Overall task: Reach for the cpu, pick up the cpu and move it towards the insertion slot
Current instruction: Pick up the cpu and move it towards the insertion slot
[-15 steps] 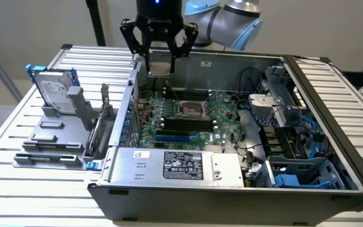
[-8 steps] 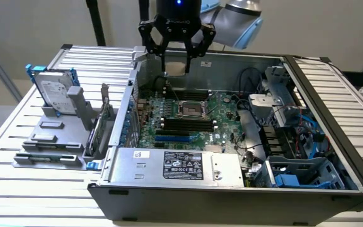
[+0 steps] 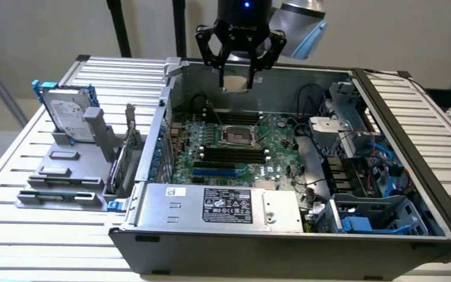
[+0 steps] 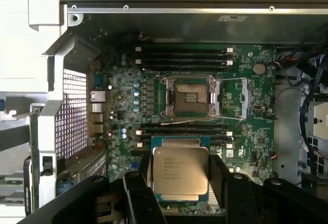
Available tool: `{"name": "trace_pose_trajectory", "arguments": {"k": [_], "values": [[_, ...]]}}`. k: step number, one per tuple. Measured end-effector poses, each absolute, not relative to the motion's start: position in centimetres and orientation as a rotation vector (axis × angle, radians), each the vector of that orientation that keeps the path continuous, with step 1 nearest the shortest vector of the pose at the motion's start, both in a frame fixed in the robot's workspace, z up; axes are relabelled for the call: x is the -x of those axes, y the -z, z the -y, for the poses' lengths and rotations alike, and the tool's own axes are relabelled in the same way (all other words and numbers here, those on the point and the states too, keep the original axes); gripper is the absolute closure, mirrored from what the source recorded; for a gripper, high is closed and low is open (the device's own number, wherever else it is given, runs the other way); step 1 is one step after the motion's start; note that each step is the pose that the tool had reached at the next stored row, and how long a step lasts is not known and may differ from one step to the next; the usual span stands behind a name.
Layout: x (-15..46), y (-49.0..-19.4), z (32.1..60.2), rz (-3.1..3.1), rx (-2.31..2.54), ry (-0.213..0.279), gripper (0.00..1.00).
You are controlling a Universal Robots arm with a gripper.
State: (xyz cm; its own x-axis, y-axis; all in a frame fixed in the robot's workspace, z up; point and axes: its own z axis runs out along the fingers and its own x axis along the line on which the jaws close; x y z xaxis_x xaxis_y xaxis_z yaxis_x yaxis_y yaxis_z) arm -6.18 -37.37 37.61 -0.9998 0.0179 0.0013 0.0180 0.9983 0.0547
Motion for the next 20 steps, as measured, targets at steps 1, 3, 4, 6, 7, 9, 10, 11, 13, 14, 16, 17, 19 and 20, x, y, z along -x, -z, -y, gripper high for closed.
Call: {"name": "trace_pose_trajectory", "arguments": {"k": [1,3,4,6,7,9,10,11,13,14,16,17,19,20], "values": [[6.0,-37.5,37.0,3.14,0.028,0.086,0.45],[5.6,-37.2,36.3,3.139,0.028,0.085,0.45],[5.4,-37.1,36.0,3.139,0.028,0.085,0.45],[5.1,-36.9,35.4,3.14,0.028,0.084,0.45],[4.9,-36.8,35.1,3.14,0.028,0.084,0.45],[4.7,-36.6,34.5,3.14,0.028,0.082,0.45],[4.5,-36.5,34.2,3.14,0.028,0.079,0.45],[4.4,-36.4,33.9,3.14,0.028,0.075,0.45],[4.3,-36.3,33.3,3.14,0.028,0.06,0.45],[4.2,-36.2,33.1,3.14,0.028,0.05,0.45],[4.1,-36.2,32.8,3.141,0.028,0.04,0.45],[4.0,-36.2,32.8,3.141,0.028,0.037,0.45],[4.0,-36.1,32.8,3.141,0.028,0.035,0.45],[4.0,-36.1,32.8,3.141,0.028,0.035,0.45]]}}
